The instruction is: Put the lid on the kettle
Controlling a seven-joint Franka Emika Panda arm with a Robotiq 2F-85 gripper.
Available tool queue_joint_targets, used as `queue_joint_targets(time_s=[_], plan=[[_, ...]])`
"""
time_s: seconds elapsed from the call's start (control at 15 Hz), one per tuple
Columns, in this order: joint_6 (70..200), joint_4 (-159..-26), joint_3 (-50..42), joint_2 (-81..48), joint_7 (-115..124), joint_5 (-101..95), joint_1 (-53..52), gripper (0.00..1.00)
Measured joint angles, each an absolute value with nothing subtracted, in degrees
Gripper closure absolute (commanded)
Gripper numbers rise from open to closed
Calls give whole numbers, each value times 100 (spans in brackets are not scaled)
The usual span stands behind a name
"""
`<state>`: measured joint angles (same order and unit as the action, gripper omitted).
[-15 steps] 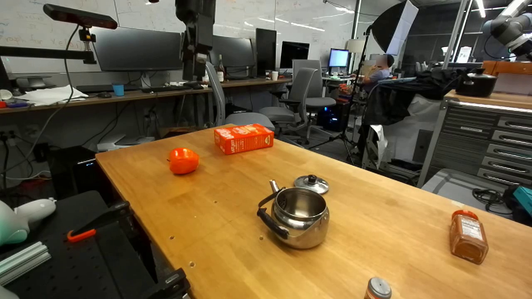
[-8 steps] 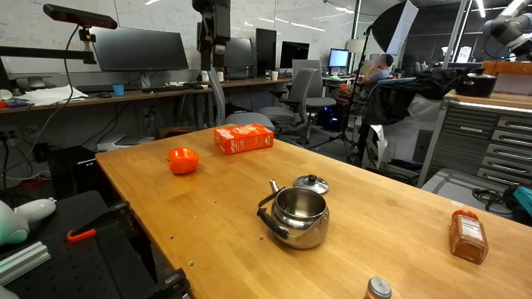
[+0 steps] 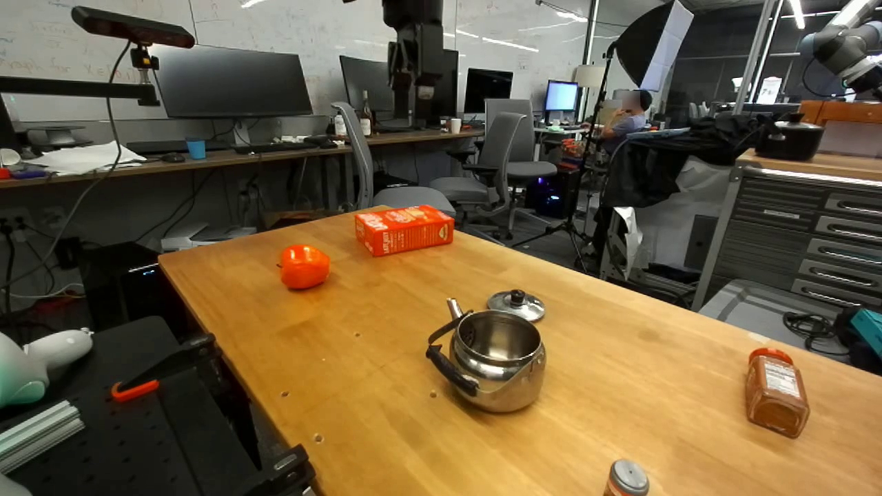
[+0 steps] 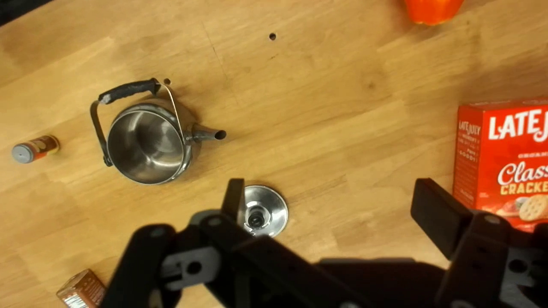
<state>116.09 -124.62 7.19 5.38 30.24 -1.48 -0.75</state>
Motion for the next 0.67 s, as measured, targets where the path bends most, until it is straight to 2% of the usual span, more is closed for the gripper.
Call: queue_joint_targets(time_s=[0.67], plan=[[12858, -11718, 273, -838, 3160, 16, -73, 0]])
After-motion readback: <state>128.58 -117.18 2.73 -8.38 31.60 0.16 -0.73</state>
